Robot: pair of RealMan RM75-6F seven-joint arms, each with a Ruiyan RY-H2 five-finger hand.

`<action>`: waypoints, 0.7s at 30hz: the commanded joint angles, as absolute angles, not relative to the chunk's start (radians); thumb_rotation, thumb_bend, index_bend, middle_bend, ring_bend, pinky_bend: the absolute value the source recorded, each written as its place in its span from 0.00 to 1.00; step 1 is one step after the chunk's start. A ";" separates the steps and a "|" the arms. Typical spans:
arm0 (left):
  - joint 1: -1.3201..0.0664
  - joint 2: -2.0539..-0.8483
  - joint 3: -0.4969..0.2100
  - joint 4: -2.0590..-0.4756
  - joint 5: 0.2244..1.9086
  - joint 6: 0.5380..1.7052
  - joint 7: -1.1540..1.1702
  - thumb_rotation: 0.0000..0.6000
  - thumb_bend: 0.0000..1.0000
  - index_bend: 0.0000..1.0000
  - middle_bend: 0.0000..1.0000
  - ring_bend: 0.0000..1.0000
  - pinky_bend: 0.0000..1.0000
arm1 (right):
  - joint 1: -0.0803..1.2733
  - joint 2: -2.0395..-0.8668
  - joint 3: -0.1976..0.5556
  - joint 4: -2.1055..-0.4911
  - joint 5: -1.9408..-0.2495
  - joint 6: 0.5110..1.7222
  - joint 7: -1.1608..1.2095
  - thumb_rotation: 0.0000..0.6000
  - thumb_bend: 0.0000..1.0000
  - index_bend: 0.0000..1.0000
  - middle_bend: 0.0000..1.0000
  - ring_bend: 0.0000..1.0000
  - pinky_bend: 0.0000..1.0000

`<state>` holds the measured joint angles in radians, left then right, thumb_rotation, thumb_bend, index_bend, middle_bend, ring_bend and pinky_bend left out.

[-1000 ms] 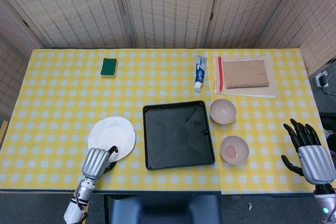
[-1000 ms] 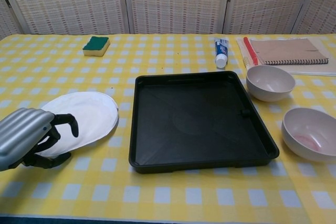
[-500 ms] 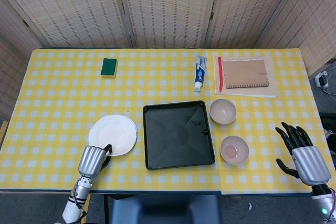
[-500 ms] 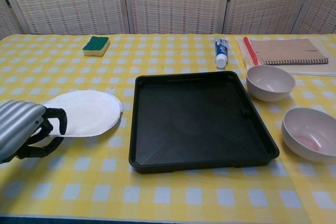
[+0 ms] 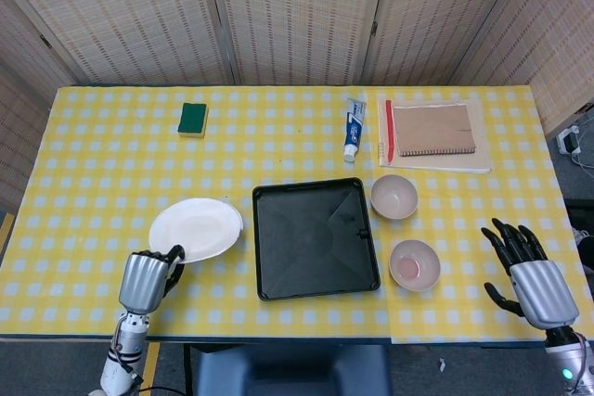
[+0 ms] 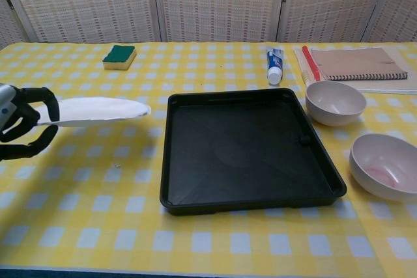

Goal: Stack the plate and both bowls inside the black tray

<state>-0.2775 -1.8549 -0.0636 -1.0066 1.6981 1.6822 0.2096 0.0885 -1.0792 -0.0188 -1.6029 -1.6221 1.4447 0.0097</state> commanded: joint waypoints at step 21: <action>-0.469 -1.997 -0.119 -1.160 1.780 1.518 0.503 1.00 0.48 0.66 1.00 1.00 1.00 | 0.081 -1.070 -0.029 -1.595 -1.659 1.485 0.064 1.00 0.34 0.00 0.00 0.00 0.00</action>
